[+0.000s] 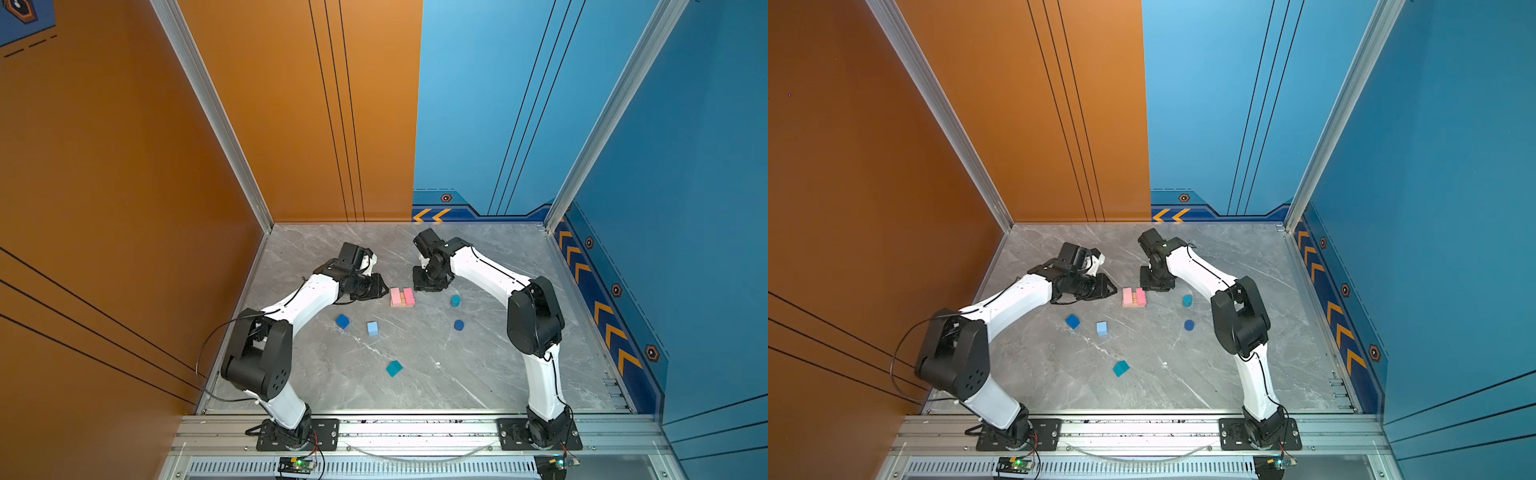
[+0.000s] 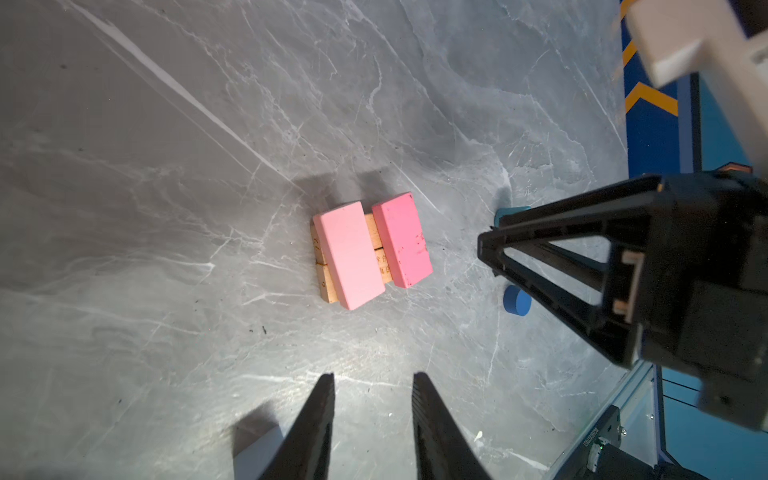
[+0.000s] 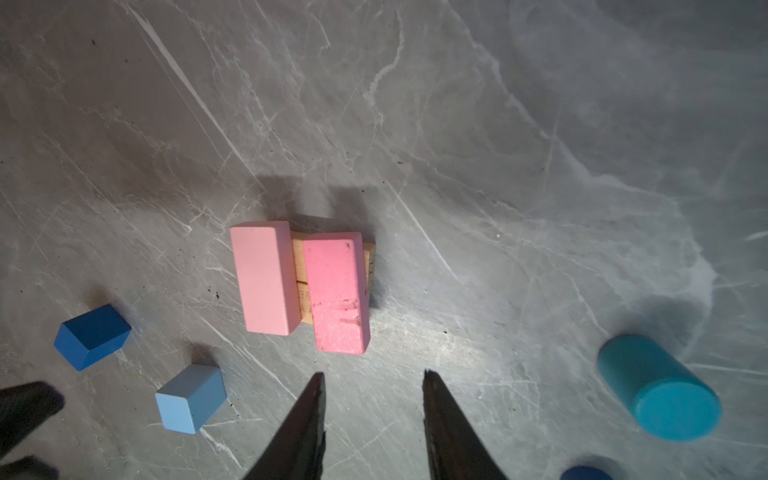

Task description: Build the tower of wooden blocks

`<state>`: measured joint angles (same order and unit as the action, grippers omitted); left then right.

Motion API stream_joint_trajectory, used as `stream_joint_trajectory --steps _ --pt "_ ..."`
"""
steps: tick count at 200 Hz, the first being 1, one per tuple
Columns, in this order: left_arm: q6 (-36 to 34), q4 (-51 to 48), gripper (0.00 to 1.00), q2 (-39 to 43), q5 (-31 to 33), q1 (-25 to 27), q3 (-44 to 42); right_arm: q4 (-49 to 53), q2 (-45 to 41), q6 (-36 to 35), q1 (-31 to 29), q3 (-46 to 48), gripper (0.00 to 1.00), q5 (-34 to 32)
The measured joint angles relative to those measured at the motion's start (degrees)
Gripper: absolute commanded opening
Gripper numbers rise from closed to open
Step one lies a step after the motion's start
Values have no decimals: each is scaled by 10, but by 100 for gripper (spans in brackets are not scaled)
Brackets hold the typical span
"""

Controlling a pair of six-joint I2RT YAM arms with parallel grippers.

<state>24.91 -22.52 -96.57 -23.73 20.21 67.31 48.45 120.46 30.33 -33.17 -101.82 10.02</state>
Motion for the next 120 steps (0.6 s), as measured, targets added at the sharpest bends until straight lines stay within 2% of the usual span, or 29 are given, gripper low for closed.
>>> stream_joint_trajectory --steps 45,120 --pt "0 -13 37 -71 -19 4 50 -55 -3 6 14 52 41 38" --pt "-1 -46 38 -124 -19 9 98 -128 -6 26 30 86 43 88"
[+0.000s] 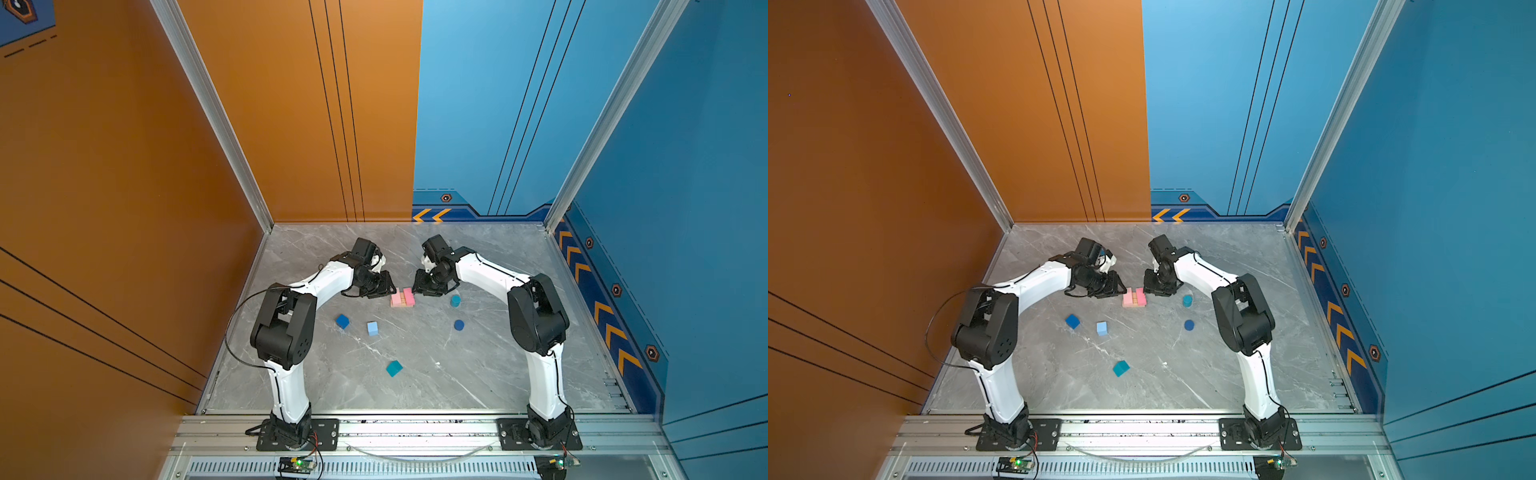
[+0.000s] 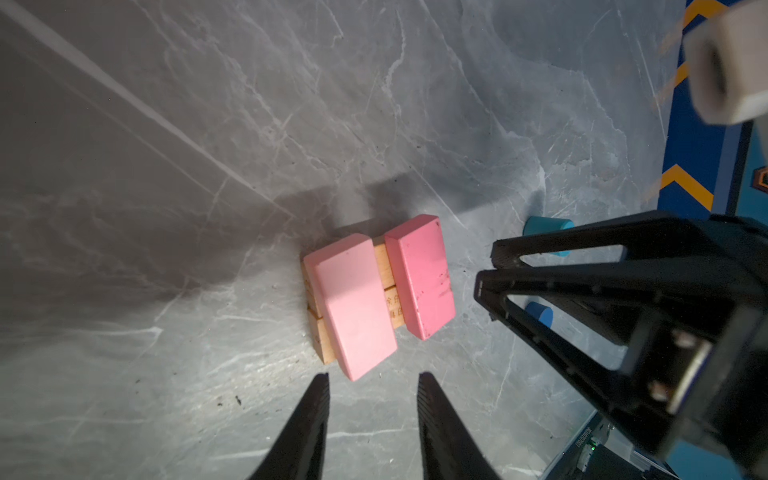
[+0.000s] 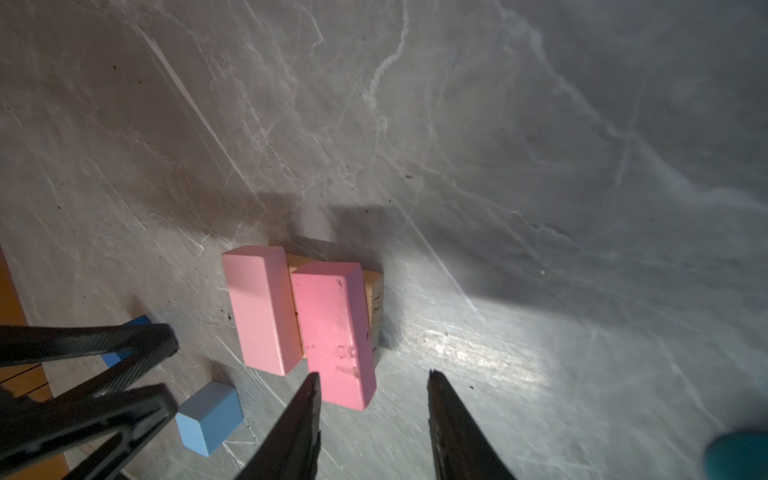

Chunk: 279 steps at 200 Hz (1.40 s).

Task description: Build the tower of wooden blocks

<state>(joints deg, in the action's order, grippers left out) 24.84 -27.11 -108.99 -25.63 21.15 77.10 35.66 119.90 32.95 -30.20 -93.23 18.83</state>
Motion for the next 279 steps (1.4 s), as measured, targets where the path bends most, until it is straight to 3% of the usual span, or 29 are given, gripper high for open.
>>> stream_joint_trajectory --steps 279 --pt "-2 -21 31 -54 11 3 36 -33 19 30 -5 1 36 35"
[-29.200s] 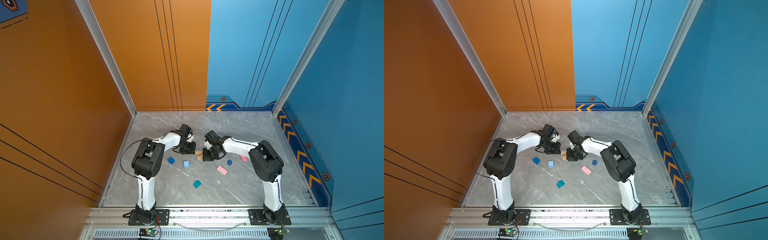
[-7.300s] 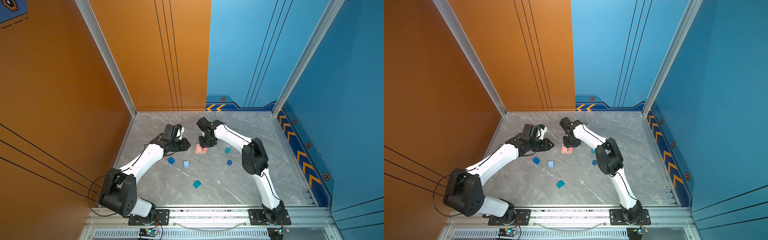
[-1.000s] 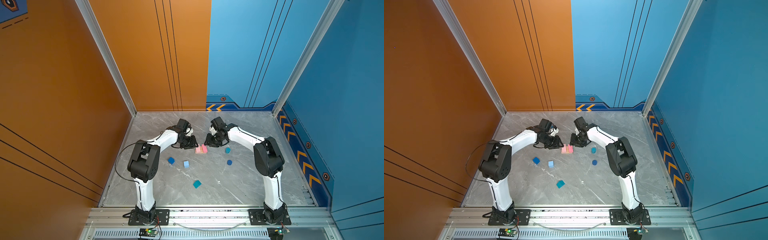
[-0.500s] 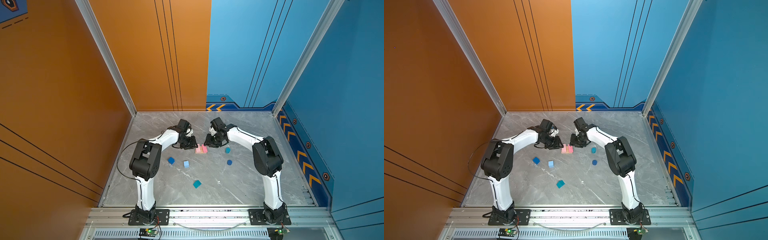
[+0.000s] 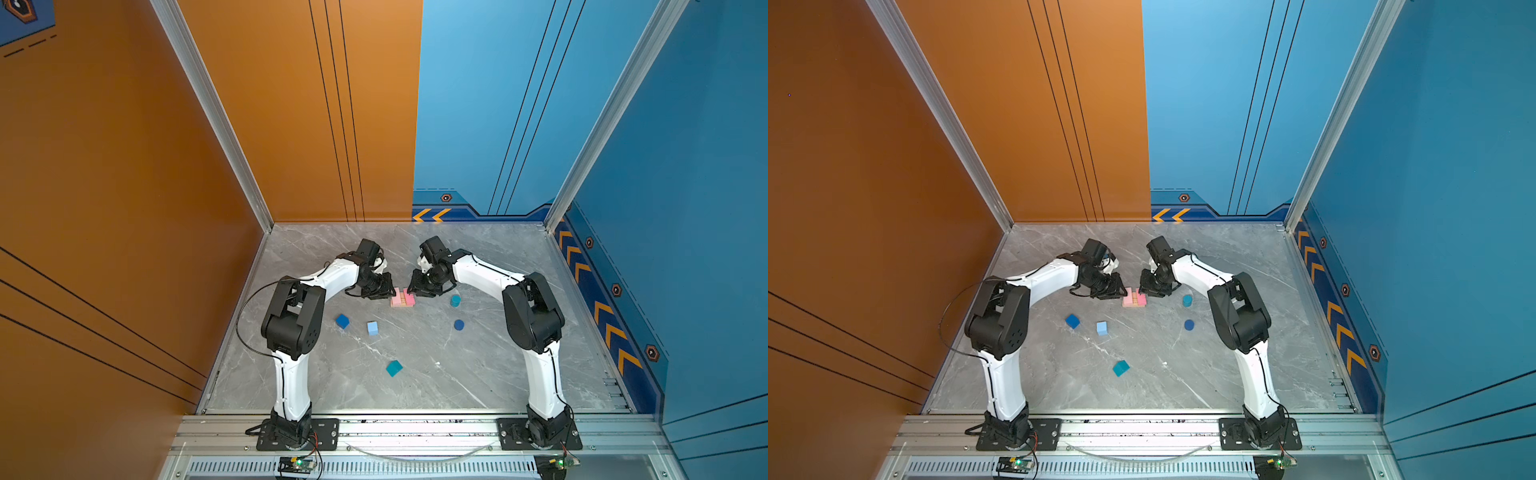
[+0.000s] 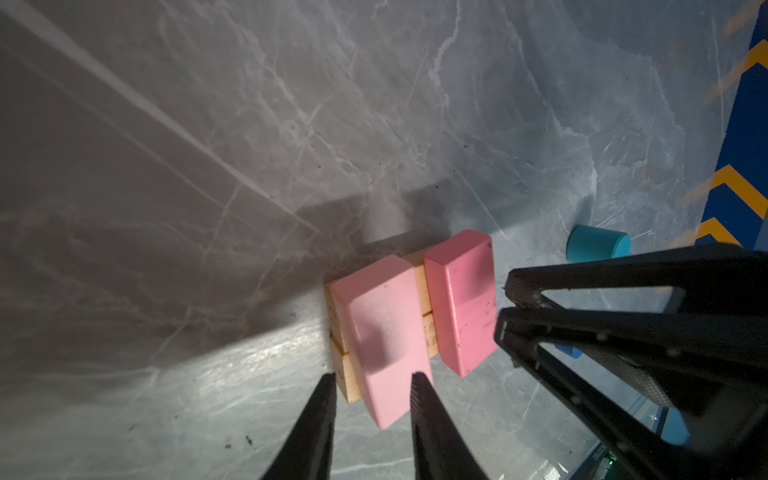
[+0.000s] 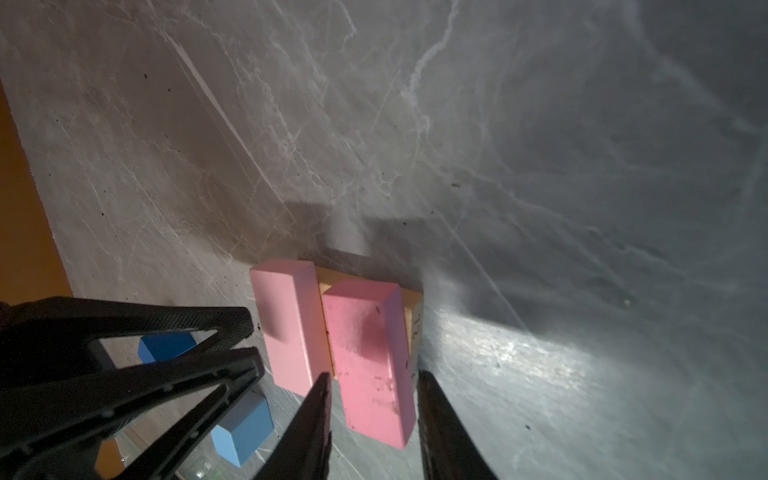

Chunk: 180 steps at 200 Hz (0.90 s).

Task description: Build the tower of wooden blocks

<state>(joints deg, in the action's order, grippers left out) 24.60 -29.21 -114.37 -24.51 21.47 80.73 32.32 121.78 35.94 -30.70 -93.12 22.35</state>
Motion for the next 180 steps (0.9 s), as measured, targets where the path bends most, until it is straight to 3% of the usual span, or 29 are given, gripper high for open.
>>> stream_joint_trajectory --steps 180 --pt "-4 -2 26 -16 0 3 14 0 1 2 -9 0 32 0"
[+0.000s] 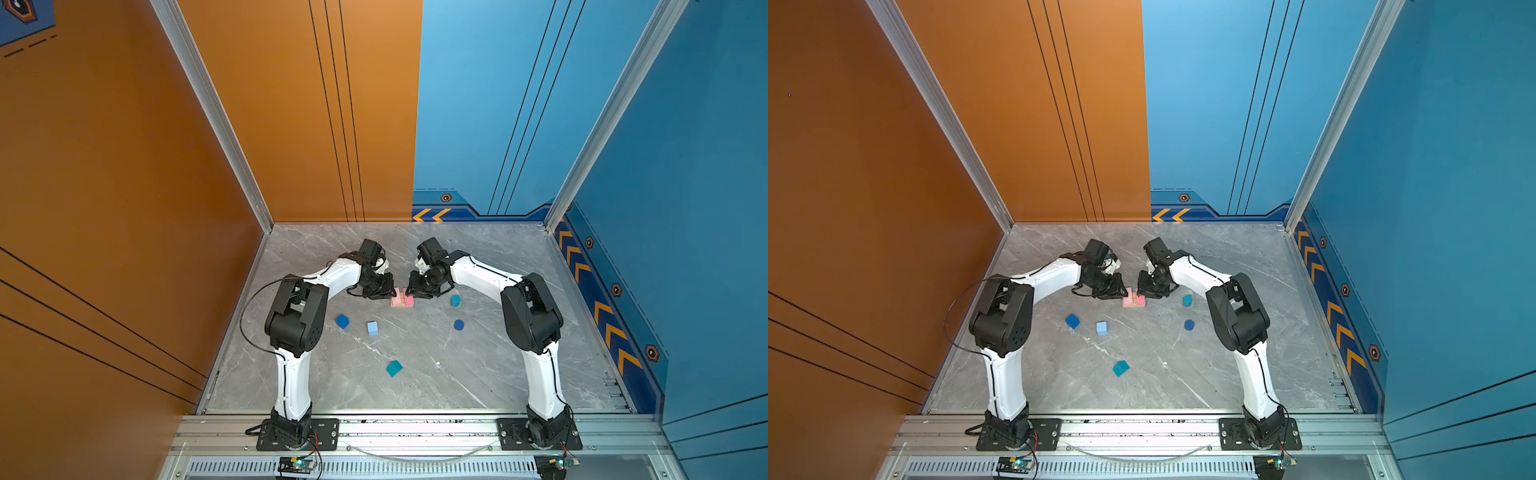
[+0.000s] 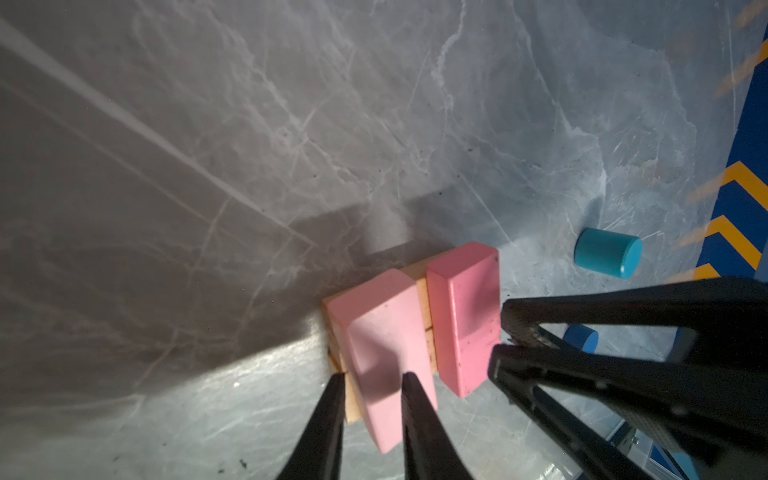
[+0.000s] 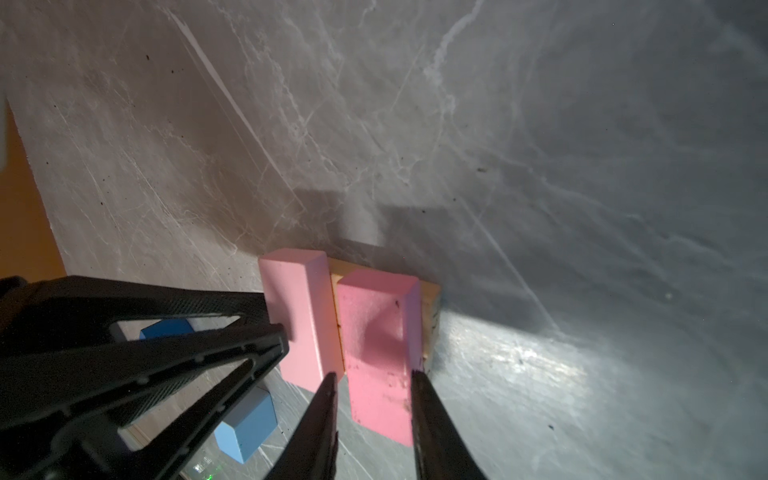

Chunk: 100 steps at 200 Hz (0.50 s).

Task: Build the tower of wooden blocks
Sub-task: 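Press both grippers against the pink blocks to push them together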

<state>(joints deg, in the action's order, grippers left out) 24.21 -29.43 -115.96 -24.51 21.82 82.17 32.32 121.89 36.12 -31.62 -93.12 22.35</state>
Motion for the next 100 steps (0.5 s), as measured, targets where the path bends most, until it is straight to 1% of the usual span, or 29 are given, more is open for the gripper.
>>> stream_joint_trajectory --steps 100 --pt "0 0 24 -4 0 5 14 0 10 2 -5 0 31 2"
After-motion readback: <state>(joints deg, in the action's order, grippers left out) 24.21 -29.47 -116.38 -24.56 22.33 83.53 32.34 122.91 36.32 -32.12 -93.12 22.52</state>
